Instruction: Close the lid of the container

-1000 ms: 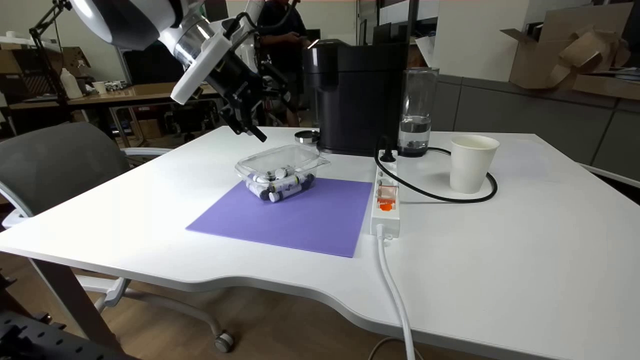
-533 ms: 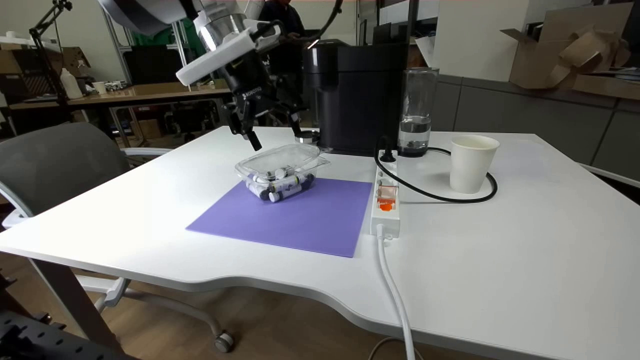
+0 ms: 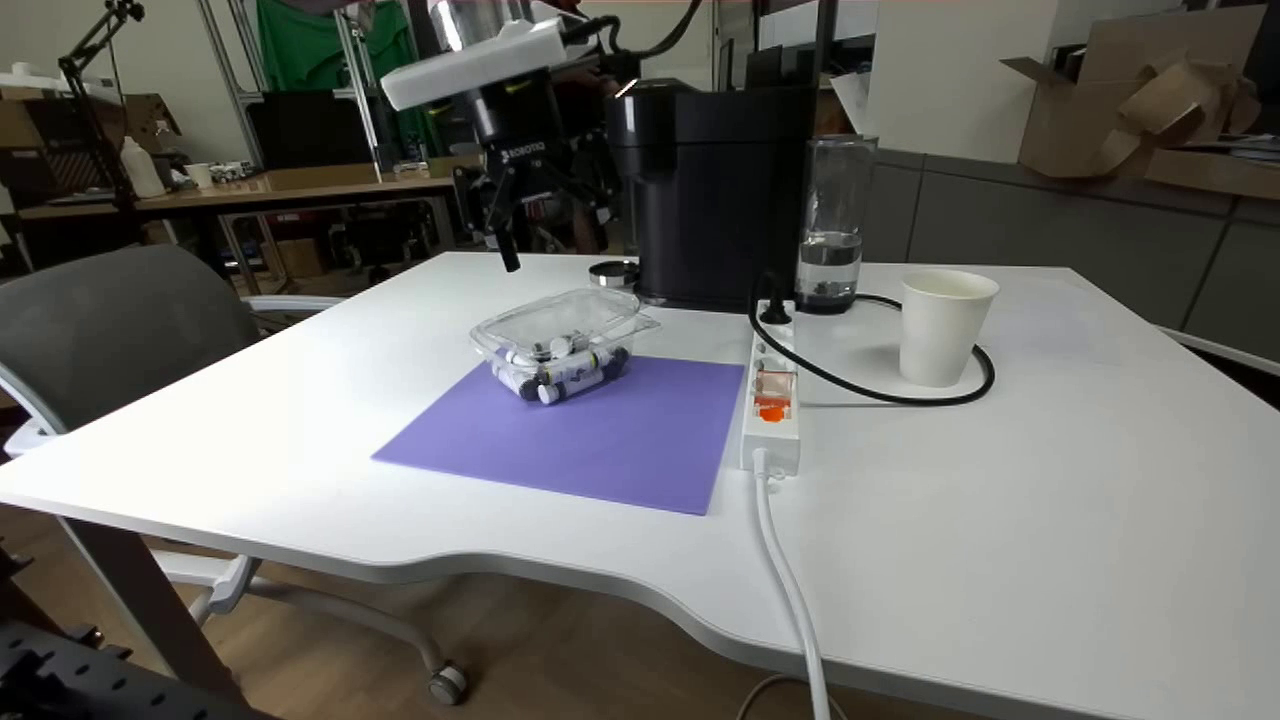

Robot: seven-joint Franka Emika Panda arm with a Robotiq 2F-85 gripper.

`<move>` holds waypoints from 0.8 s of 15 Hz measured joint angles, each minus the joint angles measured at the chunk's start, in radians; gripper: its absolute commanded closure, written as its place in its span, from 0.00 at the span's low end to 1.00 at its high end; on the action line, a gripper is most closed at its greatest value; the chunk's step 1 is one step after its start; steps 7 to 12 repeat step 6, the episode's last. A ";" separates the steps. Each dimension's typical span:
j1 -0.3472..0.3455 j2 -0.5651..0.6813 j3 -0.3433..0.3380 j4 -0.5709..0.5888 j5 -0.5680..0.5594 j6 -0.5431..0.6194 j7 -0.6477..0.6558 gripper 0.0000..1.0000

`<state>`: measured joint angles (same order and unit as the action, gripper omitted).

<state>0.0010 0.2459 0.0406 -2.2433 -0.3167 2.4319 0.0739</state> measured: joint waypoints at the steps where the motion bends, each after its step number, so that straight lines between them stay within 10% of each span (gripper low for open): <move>1: 0.000 -0.009 -0.003 0.000 0.001 0.004 -0.025 0.00; 12: 0.000 -0.042 -0.013 -0.013 0.000 0.034 -0.091 0.00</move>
